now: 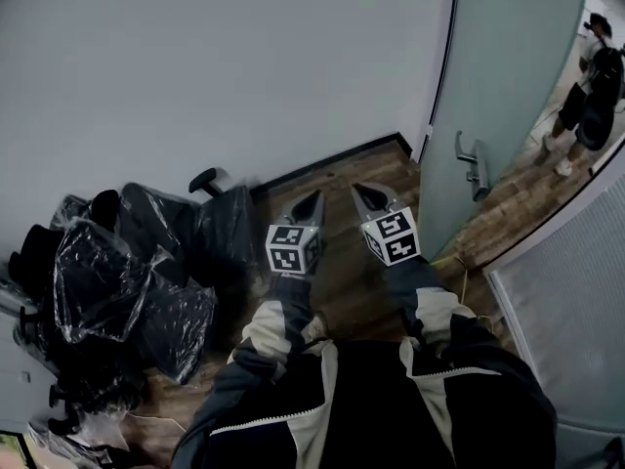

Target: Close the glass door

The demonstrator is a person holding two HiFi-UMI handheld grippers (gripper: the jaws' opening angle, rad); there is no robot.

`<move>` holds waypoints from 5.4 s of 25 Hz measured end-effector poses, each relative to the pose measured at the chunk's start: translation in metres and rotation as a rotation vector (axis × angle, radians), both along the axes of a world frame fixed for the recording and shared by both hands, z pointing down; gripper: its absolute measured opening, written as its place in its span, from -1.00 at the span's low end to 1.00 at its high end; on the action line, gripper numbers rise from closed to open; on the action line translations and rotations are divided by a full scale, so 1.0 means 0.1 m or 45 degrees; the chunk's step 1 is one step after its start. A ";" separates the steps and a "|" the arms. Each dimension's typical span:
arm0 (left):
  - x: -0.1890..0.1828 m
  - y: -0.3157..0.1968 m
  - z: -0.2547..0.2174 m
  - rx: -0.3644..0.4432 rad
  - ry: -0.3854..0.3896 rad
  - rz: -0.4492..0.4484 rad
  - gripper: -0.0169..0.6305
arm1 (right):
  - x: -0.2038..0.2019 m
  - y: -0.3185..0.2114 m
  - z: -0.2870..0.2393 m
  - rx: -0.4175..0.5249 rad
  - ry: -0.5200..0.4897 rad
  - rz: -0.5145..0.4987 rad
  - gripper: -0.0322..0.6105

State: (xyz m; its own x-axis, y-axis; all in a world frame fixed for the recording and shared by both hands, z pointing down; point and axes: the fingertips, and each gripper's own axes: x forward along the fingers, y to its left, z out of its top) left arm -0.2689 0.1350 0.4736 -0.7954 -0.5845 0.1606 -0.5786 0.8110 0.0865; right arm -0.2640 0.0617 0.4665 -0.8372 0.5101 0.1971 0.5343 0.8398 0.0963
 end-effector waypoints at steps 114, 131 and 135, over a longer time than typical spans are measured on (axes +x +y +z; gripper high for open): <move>-0.74 -5.11 -0.04 -0.031 -0.068 1.784 -0.95 | -0.55 -5.42 0.90 1.579 0.850 1.281 -0.46; -0.56 -5.80 -0.07 -0.057 -0.066 1.583 -0.95 | -0.66 -6.93 0.88 1.623 0.758 1.180 -0.47; -0.56 -5.89 -0.06 -0.047 -0.049 1.557 -0.95 | -0.67 -7.24 0.95 1.623 0.779 1.201 -0.48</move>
State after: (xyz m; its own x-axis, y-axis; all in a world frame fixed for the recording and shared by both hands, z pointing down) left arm -0.3253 -0.4540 0.4677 0.2700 -0.9456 0.1815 -0.9628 -0.2671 0.0409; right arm -0.3310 -0.6626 0.5612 -0.3862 -0.8090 0.4431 0.1434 0.4218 0.8953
